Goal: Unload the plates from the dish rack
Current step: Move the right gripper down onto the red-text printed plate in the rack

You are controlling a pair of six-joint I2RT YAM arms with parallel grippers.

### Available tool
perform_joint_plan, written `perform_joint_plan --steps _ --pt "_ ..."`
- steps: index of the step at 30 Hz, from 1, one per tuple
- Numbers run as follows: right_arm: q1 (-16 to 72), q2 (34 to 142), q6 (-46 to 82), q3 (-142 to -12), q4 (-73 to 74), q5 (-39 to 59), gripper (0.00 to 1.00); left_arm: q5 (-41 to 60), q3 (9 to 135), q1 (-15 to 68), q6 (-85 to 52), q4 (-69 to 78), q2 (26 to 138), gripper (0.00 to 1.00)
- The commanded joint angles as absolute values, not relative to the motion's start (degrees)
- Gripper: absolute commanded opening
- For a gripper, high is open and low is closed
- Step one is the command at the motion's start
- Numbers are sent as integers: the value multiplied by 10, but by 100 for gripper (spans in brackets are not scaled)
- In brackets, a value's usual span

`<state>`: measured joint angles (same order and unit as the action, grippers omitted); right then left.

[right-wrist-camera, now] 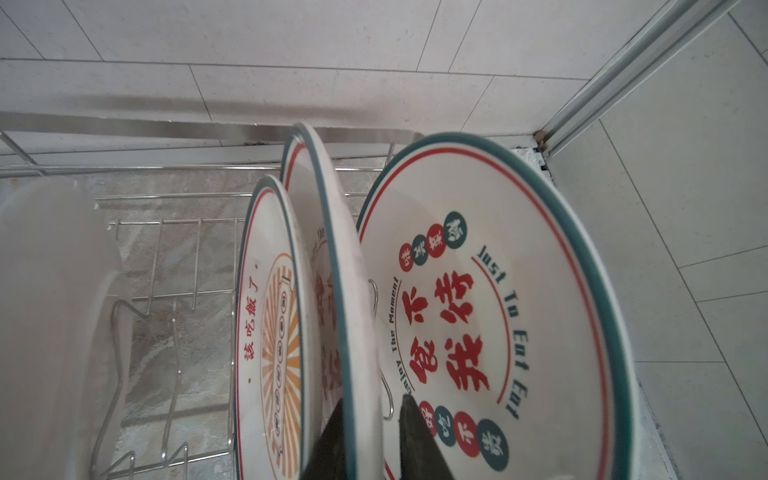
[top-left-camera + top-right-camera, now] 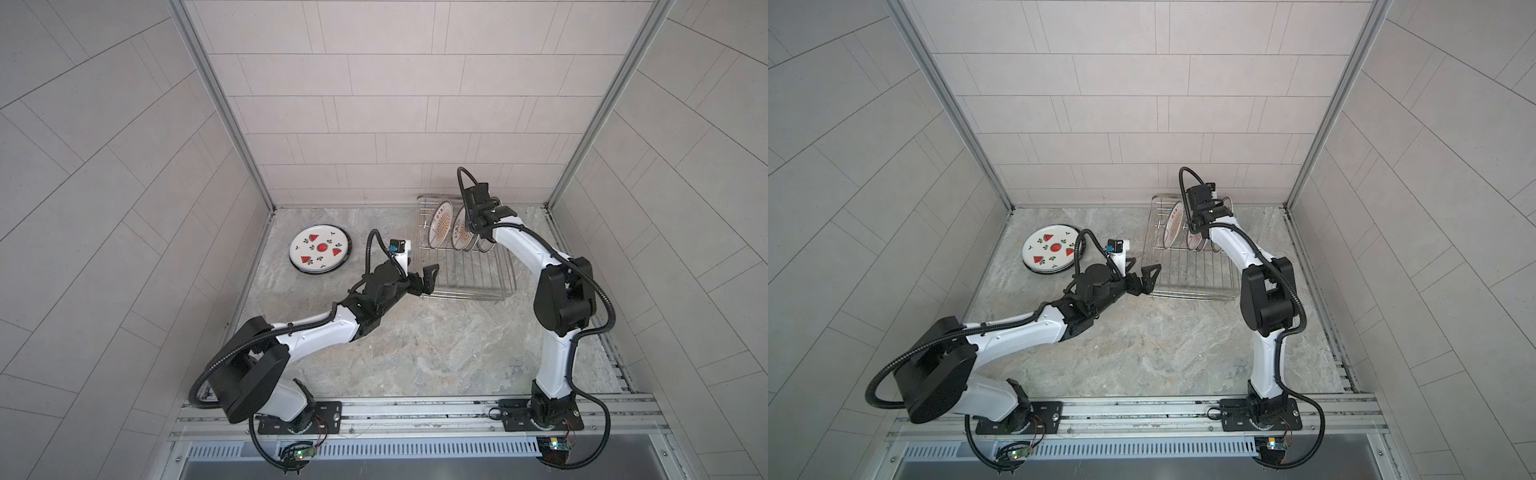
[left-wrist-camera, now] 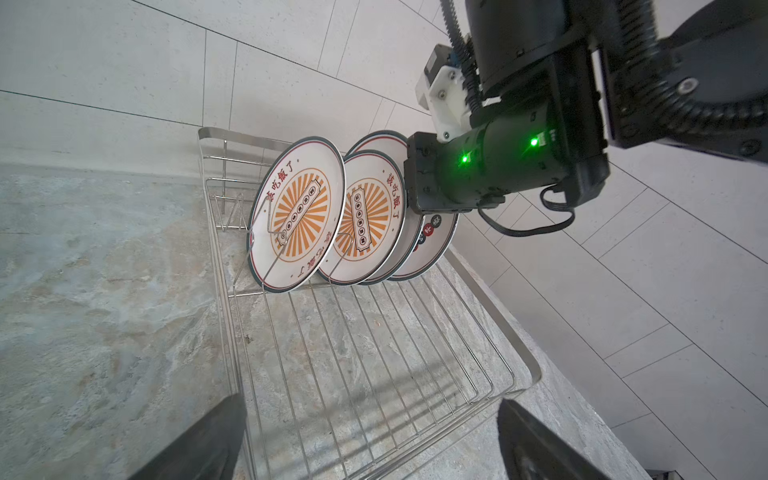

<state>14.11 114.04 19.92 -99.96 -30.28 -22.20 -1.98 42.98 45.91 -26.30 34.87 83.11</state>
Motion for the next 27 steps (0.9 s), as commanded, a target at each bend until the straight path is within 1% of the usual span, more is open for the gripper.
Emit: perform_joint_plan --steps 1,3,8,10,14,17,21,27 --pt "138 1141 210 -1010 -311 -224 23 -23 421 463 -269 378 832 100" --pt "138 1143 210 -1008 -308 -224 22 -16 421 463 -270 382 836 100" --pt "138 1143 211 -1001 -300 -228 21 11 411 458 -273 406 837 100" --pt "138 1141 212 -1001 -300 -230 20 3 407 457 -273 410 835 100" --pt "139 1139 214 -1000 -299 -221 12 -8 418 456 -274 373 827 100" --pt "142 1131 216 -993 -296 -239 11 -1 412 456 -275 377 816 100" --pt "157 1117 214 -997 -304 -294 10 -3 406 456 -276 381 810 100" --pt "164 1111 209 -1004 -309 -308 7 7 408 456 -279 377 806 100"
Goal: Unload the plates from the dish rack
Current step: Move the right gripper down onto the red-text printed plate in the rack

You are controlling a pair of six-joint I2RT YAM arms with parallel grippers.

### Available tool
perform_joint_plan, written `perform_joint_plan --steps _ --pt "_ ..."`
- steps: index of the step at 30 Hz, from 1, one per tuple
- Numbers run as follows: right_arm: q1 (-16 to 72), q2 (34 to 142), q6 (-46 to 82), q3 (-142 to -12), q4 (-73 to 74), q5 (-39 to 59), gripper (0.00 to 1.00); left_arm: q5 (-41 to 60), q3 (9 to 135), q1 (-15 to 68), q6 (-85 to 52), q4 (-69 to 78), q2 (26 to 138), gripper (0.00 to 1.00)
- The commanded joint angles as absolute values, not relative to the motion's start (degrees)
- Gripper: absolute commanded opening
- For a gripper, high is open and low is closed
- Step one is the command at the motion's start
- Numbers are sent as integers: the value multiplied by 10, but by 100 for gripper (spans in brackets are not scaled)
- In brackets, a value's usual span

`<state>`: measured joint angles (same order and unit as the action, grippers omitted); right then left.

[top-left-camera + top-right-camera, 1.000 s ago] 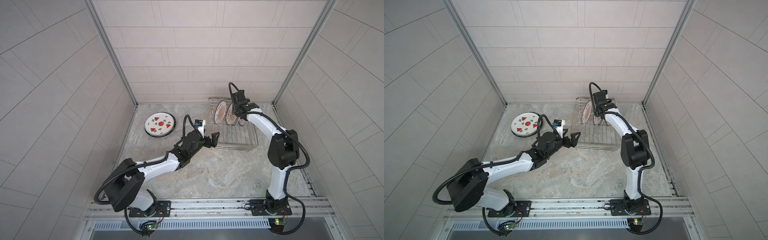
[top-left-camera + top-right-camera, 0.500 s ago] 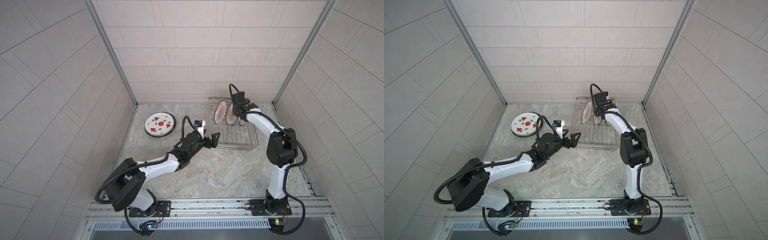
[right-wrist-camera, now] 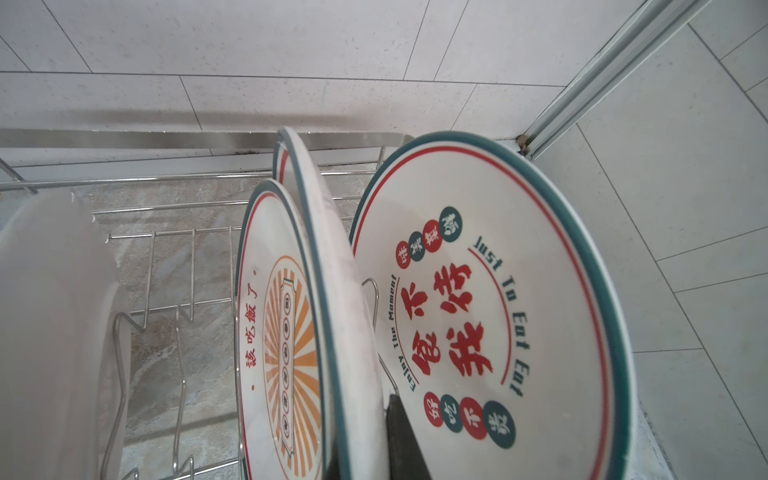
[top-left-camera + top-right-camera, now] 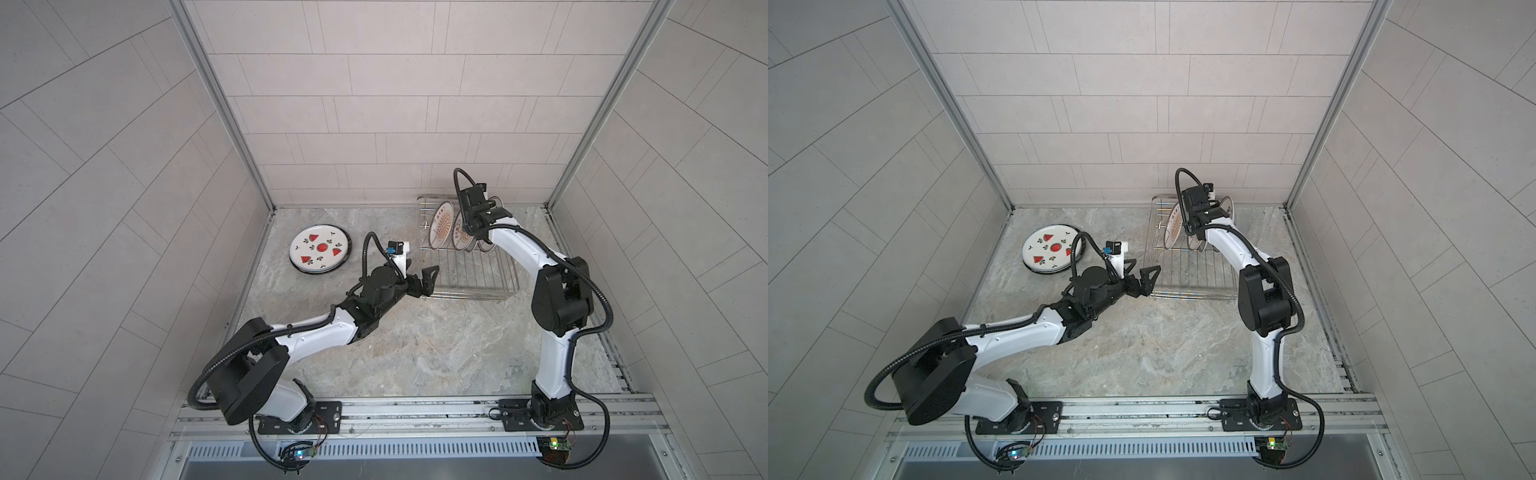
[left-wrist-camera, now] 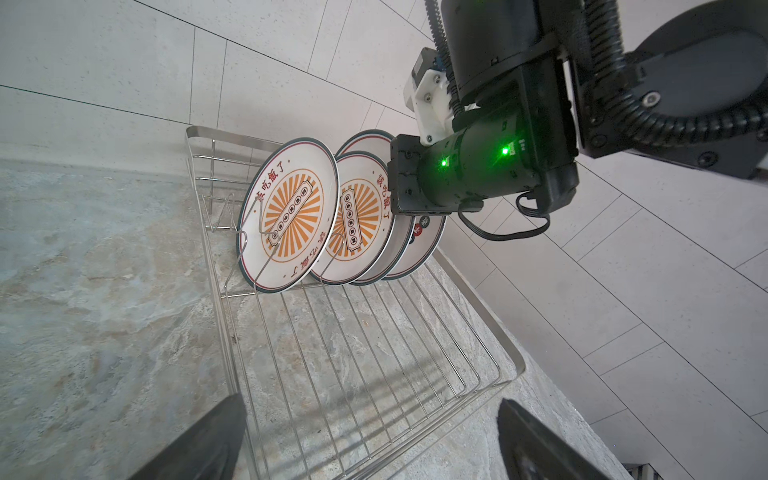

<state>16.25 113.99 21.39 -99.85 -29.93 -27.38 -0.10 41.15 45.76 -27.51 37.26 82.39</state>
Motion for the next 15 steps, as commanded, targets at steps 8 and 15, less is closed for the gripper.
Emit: perform_joint_plan --steps 8,15 --pt "171 1083 210 -1000 -306 -328 2 1 397 456 -284 376 795 100" --pt "198 1034 188 -1001 -320 -427 0 -14 378 456 -278 379 773 100"
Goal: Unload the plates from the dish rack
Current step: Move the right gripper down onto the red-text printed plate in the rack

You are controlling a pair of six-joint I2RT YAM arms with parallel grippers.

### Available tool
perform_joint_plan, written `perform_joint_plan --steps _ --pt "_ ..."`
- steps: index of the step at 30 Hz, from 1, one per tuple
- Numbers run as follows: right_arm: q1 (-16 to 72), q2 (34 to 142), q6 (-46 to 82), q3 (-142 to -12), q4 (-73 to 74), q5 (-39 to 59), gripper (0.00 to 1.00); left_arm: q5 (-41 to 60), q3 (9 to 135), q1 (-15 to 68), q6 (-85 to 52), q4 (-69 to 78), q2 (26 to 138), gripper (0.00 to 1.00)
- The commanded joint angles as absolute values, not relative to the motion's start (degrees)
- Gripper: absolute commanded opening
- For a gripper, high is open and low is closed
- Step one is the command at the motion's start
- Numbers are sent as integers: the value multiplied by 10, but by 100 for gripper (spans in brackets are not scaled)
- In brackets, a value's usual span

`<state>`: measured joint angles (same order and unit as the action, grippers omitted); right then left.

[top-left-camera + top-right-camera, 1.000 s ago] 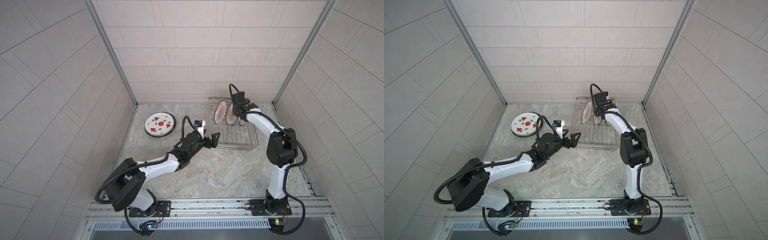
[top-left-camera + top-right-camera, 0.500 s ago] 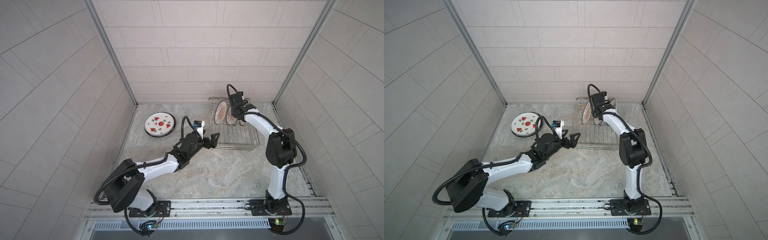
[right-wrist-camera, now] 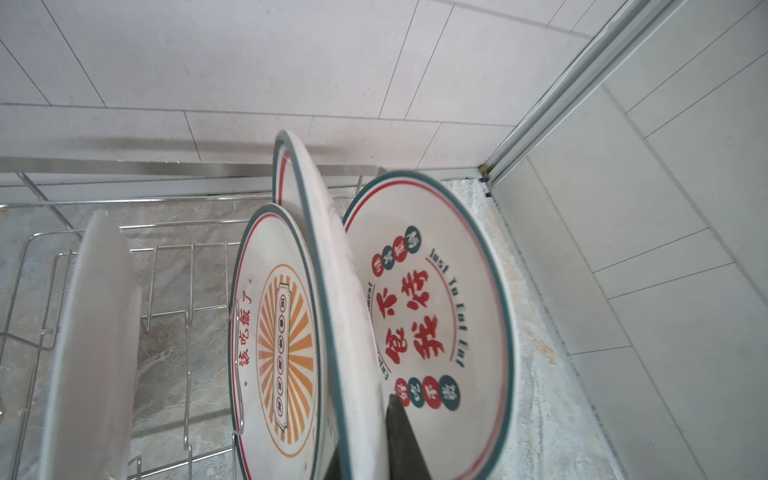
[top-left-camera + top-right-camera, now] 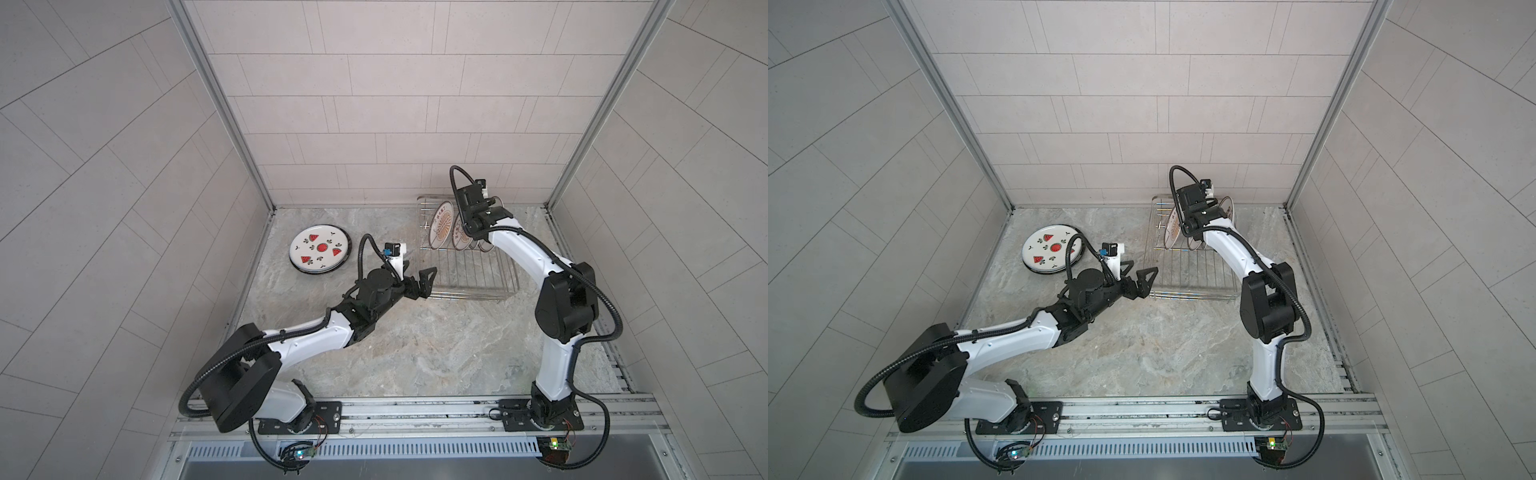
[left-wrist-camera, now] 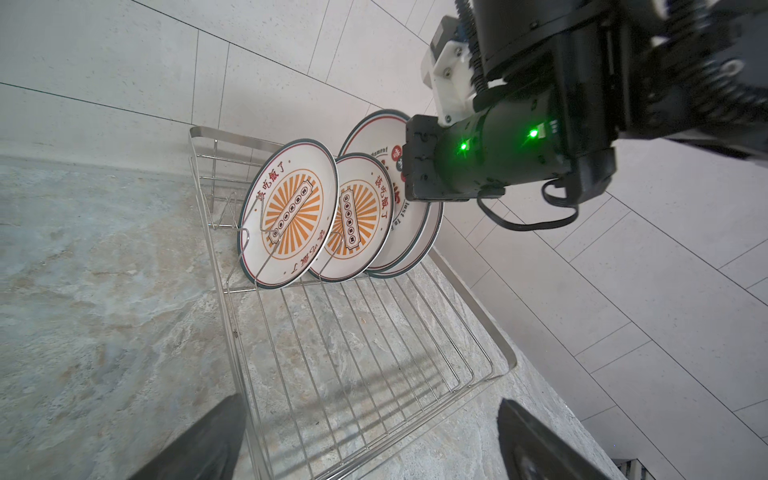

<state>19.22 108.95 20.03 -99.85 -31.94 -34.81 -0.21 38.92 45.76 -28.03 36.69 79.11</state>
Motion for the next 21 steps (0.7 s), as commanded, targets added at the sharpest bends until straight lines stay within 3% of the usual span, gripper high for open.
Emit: perform_joint_plan --steps 1,12,21 --pt "201 1027 183 -997 -318 -432 0 -16 377 457 -277 379 772 100" --pt "227 957 163 -945 -291 -450 0 -25 373 456 -282 387 778 100" --pt "261 814 174 -850 -277 -492 0 -16 359 456 -237 379 732 100"
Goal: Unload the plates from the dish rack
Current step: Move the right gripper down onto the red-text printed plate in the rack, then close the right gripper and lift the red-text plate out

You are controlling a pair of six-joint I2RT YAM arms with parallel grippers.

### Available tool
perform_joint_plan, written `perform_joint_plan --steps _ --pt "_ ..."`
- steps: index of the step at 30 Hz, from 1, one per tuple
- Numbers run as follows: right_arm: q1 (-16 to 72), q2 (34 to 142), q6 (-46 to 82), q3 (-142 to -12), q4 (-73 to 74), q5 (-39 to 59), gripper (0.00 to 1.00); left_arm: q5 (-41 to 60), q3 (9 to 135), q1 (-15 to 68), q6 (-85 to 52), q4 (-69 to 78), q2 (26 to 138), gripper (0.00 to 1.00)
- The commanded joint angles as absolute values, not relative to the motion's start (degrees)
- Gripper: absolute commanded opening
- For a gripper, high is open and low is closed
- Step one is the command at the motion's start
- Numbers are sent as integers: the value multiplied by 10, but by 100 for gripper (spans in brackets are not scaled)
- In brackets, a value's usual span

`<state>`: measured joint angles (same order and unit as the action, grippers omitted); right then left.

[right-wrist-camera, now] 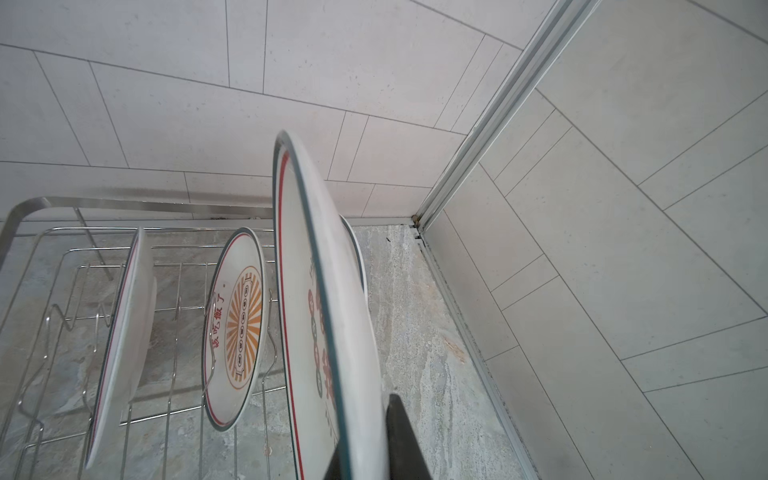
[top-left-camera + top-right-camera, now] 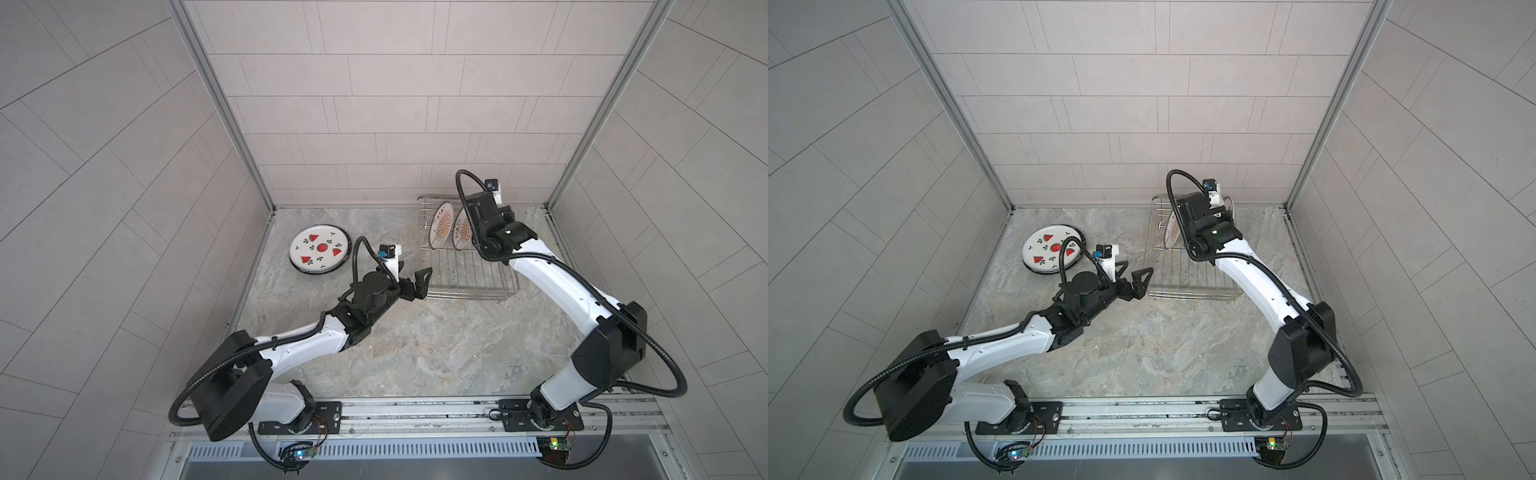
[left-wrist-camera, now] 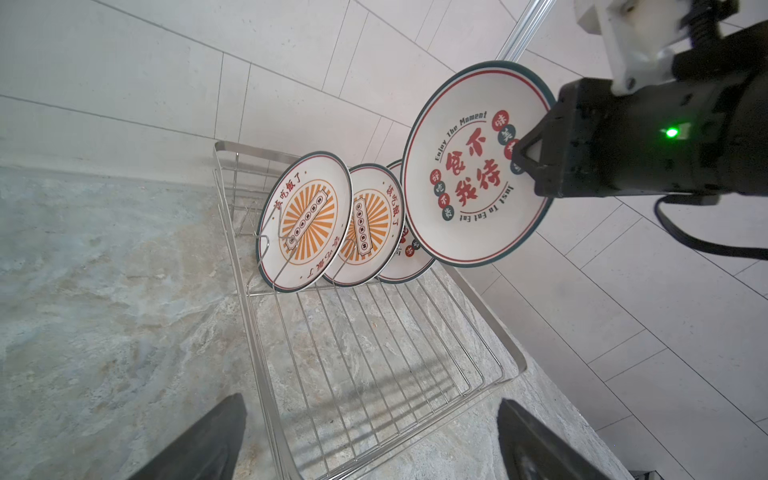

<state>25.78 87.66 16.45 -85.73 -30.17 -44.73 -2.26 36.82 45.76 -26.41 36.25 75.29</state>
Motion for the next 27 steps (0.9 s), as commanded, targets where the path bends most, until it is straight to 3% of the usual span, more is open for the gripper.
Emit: perform_joint_plan --steps 1,13,19,27 --pt "261 794 176 -834 -272 -483 0 -12 358 456 -233 375 727 100" --pt "261 613 211 -655 -185 -204 0 -6 334 448 -237 325 655 100" --pt "245 574 236 -585 -109 -53 0 116 290 380 -300 411 648 100" --pt "231 553 279 -529 -17 145 0 137 264 373 -308 417 604 100"
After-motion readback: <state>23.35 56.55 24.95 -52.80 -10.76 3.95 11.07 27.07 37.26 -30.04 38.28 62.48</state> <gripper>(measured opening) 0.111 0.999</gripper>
